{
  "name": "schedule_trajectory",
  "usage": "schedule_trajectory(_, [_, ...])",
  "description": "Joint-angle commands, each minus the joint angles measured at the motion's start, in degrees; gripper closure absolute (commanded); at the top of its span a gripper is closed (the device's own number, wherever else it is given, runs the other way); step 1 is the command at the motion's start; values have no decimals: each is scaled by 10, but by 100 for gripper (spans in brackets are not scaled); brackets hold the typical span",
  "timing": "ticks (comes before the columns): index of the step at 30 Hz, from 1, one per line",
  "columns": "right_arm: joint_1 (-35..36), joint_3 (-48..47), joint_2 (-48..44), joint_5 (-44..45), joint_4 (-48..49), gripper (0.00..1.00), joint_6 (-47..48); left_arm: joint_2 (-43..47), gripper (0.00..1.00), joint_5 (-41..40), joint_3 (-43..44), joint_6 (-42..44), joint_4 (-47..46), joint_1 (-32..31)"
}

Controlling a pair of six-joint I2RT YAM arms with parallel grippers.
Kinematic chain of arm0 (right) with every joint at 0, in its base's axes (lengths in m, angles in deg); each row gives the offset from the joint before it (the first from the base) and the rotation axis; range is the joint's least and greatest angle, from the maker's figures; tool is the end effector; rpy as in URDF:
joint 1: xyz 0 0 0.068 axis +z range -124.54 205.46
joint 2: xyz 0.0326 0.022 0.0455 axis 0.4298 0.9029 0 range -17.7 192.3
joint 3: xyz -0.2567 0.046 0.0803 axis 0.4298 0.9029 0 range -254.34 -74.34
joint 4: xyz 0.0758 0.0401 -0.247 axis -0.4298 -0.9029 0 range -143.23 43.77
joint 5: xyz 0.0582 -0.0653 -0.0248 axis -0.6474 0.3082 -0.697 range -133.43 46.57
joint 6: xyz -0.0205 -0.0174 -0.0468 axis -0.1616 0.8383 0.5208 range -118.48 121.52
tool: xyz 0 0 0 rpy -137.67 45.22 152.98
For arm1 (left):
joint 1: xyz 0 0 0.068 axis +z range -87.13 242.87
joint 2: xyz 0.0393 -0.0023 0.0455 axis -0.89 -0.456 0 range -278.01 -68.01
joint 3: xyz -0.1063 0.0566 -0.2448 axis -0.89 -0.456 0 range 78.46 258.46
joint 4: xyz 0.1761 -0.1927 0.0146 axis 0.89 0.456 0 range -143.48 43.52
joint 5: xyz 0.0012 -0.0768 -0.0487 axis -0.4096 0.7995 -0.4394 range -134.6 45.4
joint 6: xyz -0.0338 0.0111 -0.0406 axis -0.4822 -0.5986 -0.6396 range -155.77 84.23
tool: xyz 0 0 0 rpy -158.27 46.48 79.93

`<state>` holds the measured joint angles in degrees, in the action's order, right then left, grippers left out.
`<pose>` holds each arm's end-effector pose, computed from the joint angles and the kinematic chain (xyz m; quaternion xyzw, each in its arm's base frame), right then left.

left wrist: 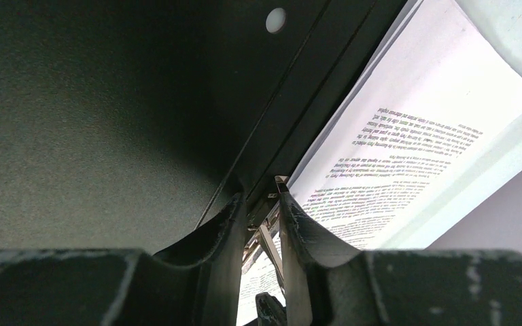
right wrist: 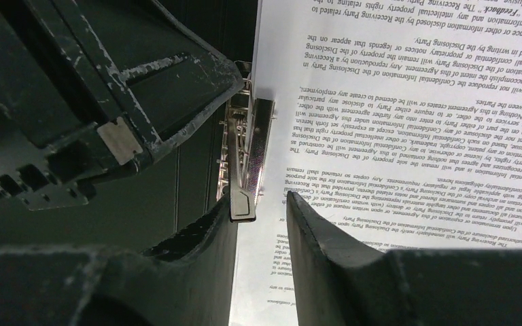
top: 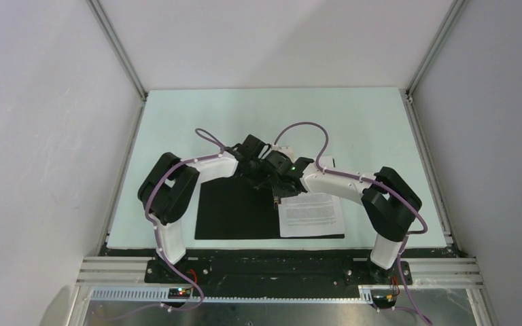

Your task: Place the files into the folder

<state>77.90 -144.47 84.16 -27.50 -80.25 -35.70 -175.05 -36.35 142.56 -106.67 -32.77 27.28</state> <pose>0.2264 0.2783 0.1954 -0.0994 0.9636 0.0506 0.2430 0.2947 -0.2171 0.1450 -0.2789 0.9304 -0.2241 0.0799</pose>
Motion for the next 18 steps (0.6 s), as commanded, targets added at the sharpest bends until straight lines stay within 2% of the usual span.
schedule_trajectory(1, [-17, 19, -29, 14, 10, 64, 9, -12, 69, -30, 15, -26, 24, -17])
schedule_trajectory(8, [-35, 46, -44, 19, 16, 64, 17, -29, 68, -24, 35, -39, 15, -27])
schedule_trajectory(18, [-40, 55, -79, -9, 33, 63, 26, -45, 69, -1, 71, 105, 19, -28])
